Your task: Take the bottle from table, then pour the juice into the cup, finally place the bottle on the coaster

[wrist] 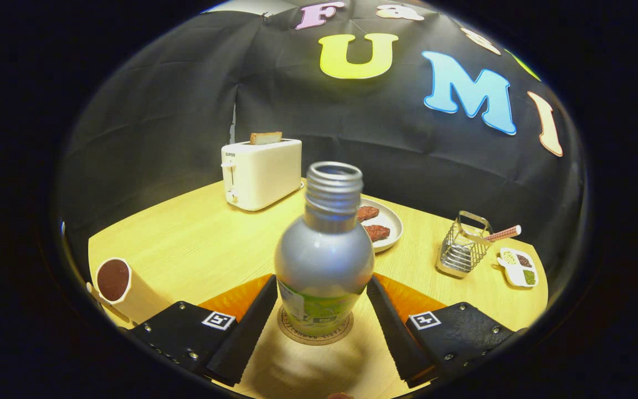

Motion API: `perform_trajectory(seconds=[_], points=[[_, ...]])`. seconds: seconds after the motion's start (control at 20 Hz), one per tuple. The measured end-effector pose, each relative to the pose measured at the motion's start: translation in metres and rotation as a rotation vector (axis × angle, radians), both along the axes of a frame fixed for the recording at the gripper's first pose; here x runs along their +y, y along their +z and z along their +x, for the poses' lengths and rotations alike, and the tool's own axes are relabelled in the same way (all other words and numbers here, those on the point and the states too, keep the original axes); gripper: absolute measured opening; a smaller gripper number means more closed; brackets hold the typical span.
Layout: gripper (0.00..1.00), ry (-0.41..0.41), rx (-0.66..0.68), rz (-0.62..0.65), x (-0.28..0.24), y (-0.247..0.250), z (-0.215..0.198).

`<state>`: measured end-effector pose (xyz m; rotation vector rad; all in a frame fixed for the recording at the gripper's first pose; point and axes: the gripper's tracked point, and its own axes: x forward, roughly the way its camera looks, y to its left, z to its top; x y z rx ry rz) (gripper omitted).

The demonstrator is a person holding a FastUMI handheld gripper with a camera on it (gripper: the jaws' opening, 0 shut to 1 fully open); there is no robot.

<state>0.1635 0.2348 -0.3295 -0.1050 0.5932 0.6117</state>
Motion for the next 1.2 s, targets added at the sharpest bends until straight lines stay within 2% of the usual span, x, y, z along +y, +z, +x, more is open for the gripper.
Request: perform_trajectory(seconds=[0.2,0.55,0.75,1.2], points=[[0.98,-0.039,-0.032,0.002,-0.014,0.030,-0.009],[0.98,-0.133,-0.143,0.070,-0.039,0.120,-0.025],[0.98,-0.201,-0.152,0.112,-0.058,0.163,-0.044],[0.98,-0.336,-0.295,0.125,-0.117,0.254,-0.089]])
